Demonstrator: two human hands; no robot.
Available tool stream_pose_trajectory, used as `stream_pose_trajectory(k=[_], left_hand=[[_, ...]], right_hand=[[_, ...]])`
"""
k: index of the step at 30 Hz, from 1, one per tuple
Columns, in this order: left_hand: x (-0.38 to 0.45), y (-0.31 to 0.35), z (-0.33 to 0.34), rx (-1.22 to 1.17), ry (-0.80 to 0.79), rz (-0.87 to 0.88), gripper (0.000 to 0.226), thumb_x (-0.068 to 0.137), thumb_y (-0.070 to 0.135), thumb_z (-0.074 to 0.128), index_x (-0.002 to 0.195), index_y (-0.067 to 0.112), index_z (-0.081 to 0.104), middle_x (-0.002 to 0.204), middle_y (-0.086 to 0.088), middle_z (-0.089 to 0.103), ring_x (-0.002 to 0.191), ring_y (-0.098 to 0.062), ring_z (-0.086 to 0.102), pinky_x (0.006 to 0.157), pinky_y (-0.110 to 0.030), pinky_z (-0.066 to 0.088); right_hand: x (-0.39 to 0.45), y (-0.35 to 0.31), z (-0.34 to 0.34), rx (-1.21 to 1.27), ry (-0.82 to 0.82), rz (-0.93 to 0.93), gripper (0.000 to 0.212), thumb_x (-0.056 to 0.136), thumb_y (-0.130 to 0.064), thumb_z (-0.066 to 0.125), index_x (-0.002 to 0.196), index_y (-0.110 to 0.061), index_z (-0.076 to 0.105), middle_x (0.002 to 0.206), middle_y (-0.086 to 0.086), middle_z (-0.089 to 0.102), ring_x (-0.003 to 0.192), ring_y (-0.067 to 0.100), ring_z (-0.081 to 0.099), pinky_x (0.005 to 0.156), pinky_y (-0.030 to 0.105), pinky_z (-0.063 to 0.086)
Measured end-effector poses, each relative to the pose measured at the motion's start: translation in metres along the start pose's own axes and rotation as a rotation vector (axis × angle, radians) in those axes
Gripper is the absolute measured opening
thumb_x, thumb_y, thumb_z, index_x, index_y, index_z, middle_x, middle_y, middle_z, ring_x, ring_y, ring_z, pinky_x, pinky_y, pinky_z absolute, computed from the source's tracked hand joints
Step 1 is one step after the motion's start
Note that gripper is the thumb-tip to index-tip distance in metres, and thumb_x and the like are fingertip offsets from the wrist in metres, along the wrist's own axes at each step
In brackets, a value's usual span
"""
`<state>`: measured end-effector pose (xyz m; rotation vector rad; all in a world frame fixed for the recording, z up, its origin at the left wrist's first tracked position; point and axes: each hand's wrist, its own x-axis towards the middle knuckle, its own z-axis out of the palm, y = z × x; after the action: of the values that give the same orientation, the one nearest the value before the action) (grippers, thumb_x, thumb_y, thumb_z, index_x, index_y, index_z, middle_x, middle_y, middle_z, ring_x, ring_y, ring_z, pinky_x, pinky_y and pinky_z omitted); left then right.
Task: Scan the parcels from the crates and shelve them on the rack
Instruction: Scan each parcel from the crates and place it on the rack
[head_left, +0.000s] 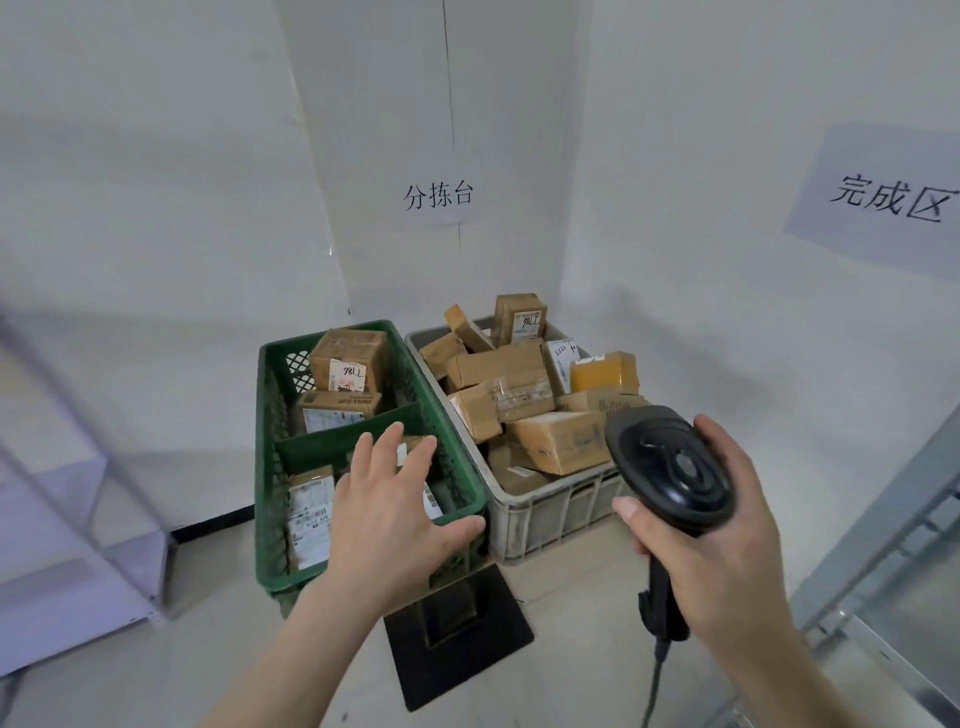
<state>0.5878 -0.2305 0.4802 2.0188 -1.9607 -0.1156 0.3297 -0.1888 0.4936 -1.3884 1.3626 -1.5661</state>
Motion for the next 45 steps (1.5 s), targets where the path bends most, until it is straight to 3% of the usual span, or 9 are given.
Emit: stream_pose_trajectory(k=[7, 15, 21, 25, 29, 34, 36, 39, 45], left_hand=[[0.038, 0.007, 0.016, 0.027, -0.012, -0.034, 0.103, 0.074, 0.082, 0.059, 0.158, 0.035, 0.021, 0.168, 0.0, 0.009, 0.155, -0.028, 0.002, 0.122, -0.051, 0.022], [0.074, -0.029, 0.028, 0.069, -0.015, -0.111, 0.099, 0.076, 0.074, 0.065, 0.157, 0.033, 0.025, 0.166, 0.0, 0.017, 0.153, -0.027, 0.012, 0.119, -0.052, 0.033], [0.097, -0.072, 0.035, 0.087, -0.072, -0.161, 0.098, 0.078, 0.068, 0.07, 0.157, 0.032, 0.024, 0.167, -0.002, 0.014, 0.154, -0.028, 0.008, 0.119, -0.052, 0.029], [0.125, -0.113, 0.055, 0.03, -0.159, -0.191, 0.099, 0.078, 0.063, 0.073, 0.158, 0.031, 0.025, 0.167, -0.001, 0.016, 0.154, -0.028, 0.014, 0.116, -0.051, 0.035], [0.155, -0.15, 0.084, -0.127, -0.272, -0.273, 0.093, 0.079, 0.057, 0.076, 0.156, 0.027, 0.031, 0.162, -0.005, 0.028, 0.14, -0.029, 0.043, 0.108, -0.047, 0.047], [0.189, -0.18, 0.121, -0.116, -0.386, -0.199, 0.094, 0.079, 0.031, 0.081, 0.157, 0.026, 0.028, 0.16, -0.008, 0.027, 0.128, -0.029, 0.054, 0.1, -0.042, 0.053], [0.199, -0.19, 0.135, -0.063, -0.409, -0.125, 0.094, 0.08, 0.013, 0.075, 0.158, 0.027, 0.024, 0.16, -0.007, 0.025, 0.132, -0.031, 0.049, 0.102, -0.043, 0.052], [0.209, -0.199, 0.149, 0.026, -0.433, -0.019, 0.09, 0.082, 0.005, 0.067, 0.158, 0.027, 0.024, 0.157, -0.006, 0.027, 0.141, -0.031, 0.037, 0.109, -0.043, 0.046], [0.222, -0.207, 0.17, 0.135, -0.448, 0.104, 0.083, 0.082, 0.016, 0.072, 0.152, 0.029, 0.03, 0.149, -0.002, 0.036, 0.139, -0.027, 0.037, 0.101, -0.039, 0.051]], right_hand=[[0.039, 0.015, 0.004, 0.029, -0.074, -0.013, 0.092, 0.072, -0.008, 0.089, 0.12, -0.072, 0.044, 0.123, -0.021, 0.061, 0.109, 0.036, 0.067, 0.099, 0.061, 0.053], [0.066, 0.032, 0.031, 0.011, -0.139, -0.015, 0.09, 0.073, -0.009, 0.089, 0.145, -0.038, 0.045, 0.121, -0.029, 0.058, 0.109, 0.029, 0.067, 0.097, 0.058, 0.055], [0.076, 0.036, 0.075, -0.039, -0.214, -0.058, 0.086, 0.075, -0.008, 0.087, 0.121, -0.067, 0.047, 0.12, -0.024, 0.062, 0.104, 0.021, 0.069, 0.095, 0.055, 0.056], [0.086, 0.047, 0.109, -0.056, -0.204, -0.051, 0.084, 0.073, -0.017, 0.089, 0.137, -0.049, 0.044, 0.123, -0.017, 0.06, 0.106, 0.025, 0.068, 0.093, 0.056, 0.057], [0.098, 0.055, 0.14, -0.086, -0.212, -0.074, 0.089, 0.07, -0.018, 0.09, 0.146, -0.026, 0.045, 0.124, -0.017, 0.063, 0.105, 0.025, 0.07, 0.089, 0.057, 0.059], [0.105, 0.062, 0.175, -0.154, -0.151, -0.083, 0.086, 0.065, -0.044, 0.084, 0.141, -0.029, 0.046, 0.123, -0.03, 0.056, 0.115, 0.023, 0.065, 0.089, 0.057, 0.058], [0.107, 0.066, 0.186, -0.197, -0.137, -0.1, 0.084, 0.067, -0.026, 0.093, 0.138, -0.031, 0.047, 0.117, -0.043, 0.051, 0.115, 0.012, 0.062, 0.092, 0.049, 0.059], [0.11, 0.075, 0.196, -0.246, -0.113, -0.093, 0.088, 0.068, -0.002, 0.09, 0.136, -0.032, 0.043, 0.112, -0.049, 0.05, 0.111, -0.012, 0.056, 0.093, 0.007, 0.047], [0.117, 0.075, 0.212, -0.175, -0.089, -0.067, 0.086, 0.065, -0.031, 0.083, 0.14, -0.034, 0.041, 0.118, -0.038, 0.059, 0.116, -0.008, 0.059, 0.094, 0.005, 0.045]])
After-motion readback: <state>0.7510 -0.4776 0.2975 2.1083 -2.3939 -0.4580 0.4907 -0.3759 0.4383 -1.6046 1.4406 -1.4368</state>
